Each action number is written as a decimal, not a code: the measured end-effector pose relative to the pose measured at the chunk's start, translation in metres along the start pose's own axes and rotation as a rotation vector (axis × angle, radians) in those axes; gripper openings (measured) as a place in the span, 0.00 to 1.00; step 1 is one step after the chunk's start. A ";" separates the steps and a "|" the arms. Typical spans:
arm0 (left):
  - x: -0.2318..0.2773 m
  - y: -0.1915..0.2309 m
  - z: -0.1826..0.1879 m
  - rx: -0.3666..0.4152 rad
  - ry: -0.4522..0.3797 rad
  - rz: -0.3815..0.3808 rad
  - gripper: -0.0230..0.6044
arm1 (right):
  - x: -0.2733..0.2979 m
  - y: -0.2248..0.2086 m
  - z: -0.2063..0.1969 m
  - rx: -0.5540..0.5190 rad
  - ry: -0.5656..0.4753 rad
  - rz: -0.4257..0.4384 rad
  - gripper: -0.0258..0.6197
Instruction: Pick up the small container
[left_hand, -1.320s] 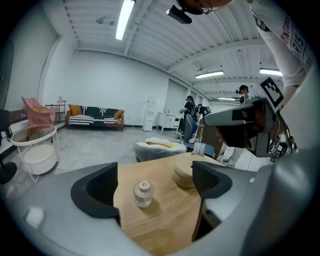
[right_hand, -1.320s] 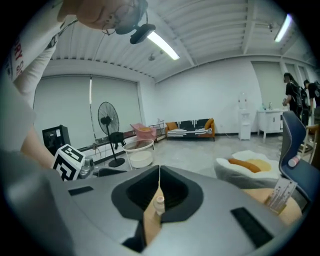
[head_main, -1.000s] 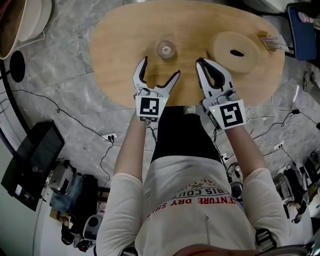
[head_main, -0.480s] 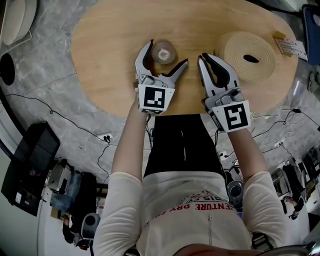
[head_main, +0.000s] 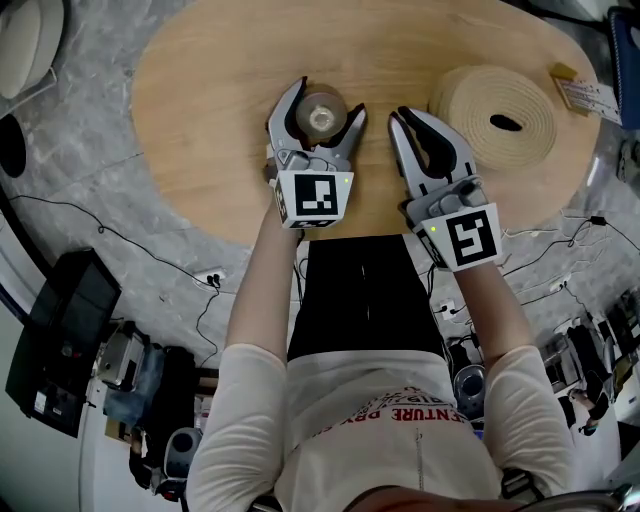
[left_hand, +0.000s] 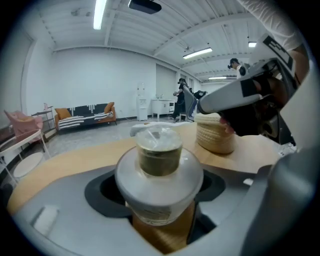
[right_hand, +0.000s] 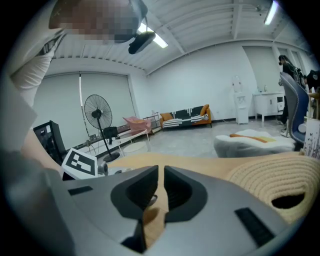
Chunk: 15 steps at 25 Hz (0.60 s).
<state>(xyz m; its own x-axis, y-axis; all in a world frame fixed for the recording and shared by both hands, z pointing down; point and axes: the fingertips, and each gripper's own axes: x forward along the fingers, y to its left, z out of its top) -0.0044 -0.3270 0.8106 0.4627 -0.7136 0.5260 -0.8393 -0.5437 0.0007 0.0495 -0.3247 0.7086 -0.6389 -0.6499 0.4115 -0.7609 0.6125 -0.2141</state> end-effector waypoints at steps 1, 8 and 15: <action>0.001 0.003 0.000 -0.004 0.005 0.017 0.59 | 0.000 0.000 0.001 0.010 -0.004 0.001 0.05; 0.000 0.002 0.001 0.005 0.011 0.009 0.58 | -0.003 0.001 -0.007 -0.007 0.028 0.008 0.05; -0.035 0.000 0.037 -0.013 -0.009 -0.037 0.58 | -0.015 0.014 0.013 -0.032 0.010 0.022 0.05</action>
<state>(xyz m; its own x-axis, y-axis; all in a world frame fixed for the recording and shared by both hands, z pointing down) -0.0101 -0.3177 0.7609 0.4963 -0.6970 0.5176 -0.8251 -0.5641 0.0314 0.0473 -0.3126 0.6876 -0.6539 -0.6319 0.4160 -0.7428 0.6407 -0.1942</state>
